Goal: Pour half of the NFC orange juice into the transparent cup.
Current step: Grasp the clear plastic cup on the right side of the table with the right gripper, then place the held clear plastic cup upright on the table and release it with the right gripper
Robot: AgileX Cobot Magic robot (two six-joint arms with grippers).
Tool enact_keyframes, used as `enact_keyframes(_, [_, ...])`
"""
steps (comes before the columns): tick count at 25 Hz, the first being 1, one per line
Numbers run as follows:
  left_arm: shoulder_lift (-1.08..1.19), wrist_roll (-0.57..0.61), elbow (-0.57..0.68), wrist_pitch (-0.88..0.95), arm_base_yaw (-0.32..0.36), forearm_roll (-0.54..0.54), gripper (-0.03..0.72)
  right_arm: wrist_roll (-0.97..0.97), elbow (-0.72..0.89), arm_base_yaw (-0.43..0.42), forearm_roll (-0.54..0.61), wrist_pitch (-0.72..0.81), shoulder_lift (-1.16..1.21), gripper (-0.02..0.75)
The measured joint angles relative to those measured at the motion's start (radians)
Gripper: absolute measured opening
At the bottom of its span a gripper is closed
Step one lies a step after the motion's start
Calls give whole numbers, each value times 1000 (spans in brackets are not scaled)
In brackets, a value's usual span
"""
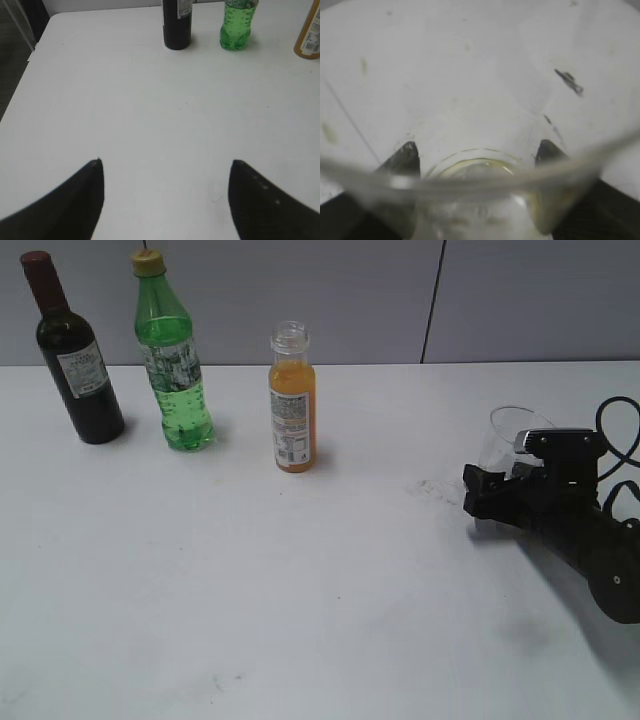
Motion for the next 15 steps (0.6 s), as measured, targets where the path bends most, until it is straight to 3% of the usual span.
enact_keyframes(5, [0,0,0,0,0,0,587,0,8,0,-88,5,-59,536])
enact_keyframes(12, [0,0,0,0,0,0,587,0,-2,0,-610,4,-104,536])
enact_keyframes(15, [0,0,0,0,0,0,587,25,-24,3,-761,4,-104,536])
